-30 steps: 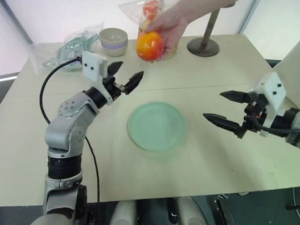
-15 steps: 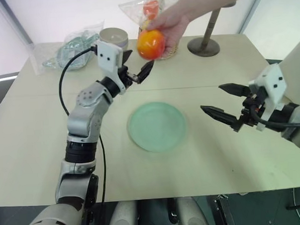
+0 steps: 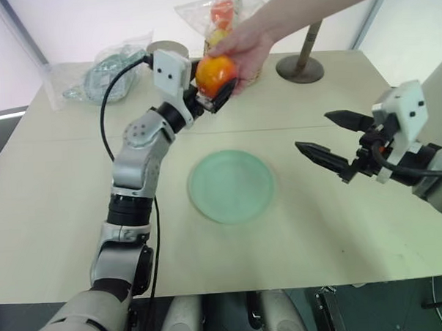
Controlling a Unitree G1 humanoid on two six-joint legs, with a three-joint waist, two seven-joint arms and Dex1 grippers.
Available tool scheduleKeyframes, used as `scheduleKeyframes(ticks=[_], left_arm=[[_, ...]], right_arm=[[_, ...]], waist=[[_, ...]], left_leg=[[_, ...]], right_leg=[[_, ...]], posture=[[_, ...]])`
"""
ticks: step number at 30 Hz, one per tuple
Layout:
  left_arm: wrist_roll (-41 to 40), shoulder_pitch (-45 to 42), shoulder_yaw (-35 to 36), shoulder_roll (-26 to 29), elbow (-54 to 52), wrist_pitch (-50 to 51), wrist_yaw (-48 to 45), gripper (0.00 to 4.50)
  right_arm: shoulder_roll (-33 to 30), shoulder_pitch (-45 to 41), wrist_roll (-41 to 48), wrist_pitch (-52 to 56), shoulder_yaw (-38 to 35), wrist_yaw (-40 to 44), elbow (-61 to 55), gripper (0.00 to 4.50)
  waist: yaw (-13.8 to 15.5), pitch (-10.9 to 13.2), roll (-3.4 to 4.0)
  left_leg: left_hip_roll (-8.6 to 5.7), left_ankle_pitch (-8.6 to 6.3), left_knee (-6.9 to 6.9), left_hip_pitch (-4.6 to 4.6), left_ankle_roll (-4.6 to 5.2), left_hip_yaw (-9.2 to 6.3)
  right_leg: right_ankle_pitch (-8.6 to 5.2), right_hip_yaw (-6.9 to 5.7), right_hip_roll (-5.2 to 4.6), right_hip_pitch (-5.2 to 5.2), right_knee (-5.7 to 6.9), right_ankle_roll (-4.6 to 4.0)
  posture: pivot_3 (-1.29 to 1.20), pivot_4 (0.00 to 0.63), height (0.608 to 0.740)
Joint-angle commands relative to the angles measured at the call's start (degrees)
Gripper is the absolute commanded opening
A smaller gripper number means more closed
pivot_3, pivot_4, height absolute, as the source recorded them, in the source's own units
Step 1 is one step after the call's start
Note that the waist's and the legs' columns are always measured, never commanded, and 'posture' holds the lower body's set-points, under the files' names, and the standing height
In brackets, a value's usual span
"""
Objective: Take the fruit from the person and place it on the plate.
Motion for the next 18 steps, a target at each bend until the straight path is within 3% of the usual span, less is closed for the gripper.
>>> scheduleKeyframes(ticks=[1,13,16,18], left_arm=[[0.6,-2.0,-0.1,-0.5,0.7,-2.2,-0.3,4.44],[0.2,-3.6,0.5,-1.1,3.6,-2.8,-1.3,4.44],[0.1,-3.7,0.6,-1.2,3.4,-2.6,-1.4,3.21],[0.0,-3.7,0.6,-1.4,3.2,-2.4,-1.4,3.05]], right_arm=[[-0.4,-0.9,0.9,-0.3,-1.0,-0.4,-1.0,4.50],[-0.9,-0.1,1.4,-0.4,-1.7,-0.7,-1.3,4.50],[-0.9,0.1,1.5,-0.4,-1.8,-0.7,-1.5,4.50],[-0.9,0.3,1.5,-0.4,-2.0,-0.7,-1.5,4.50]], waist=[[0.0,0.0,0.00],[0.0,0.0,0.00],[0.0,0.0,0.00],[0.0,0.0,0.00]], left_leg=[[0.00,0.00,0.00,0.00,0.00,0.00],[0.00,0.00,0.00,0.00,0.00,0.00],[0.00,0.00,0.00,0.00,0.00,0.00],[0.00,0.00,0.00,0.00,0.00,0.00]], right_leg=[[0.00,0.00,0.00,0.00,0.00,0.00],[0.00,0.00,0.01,0.00,0.00,0.00],[0.00,0.00,-0.01,0.00,0.00,0.00],[0.00,0.00,0.00,0.00,0.00,0.00]], posture=[[0.00,0.150,0.740],[0.00,0.150,0.740],[0.00,0.150,0.740],[0.00,0.150,0.740]])
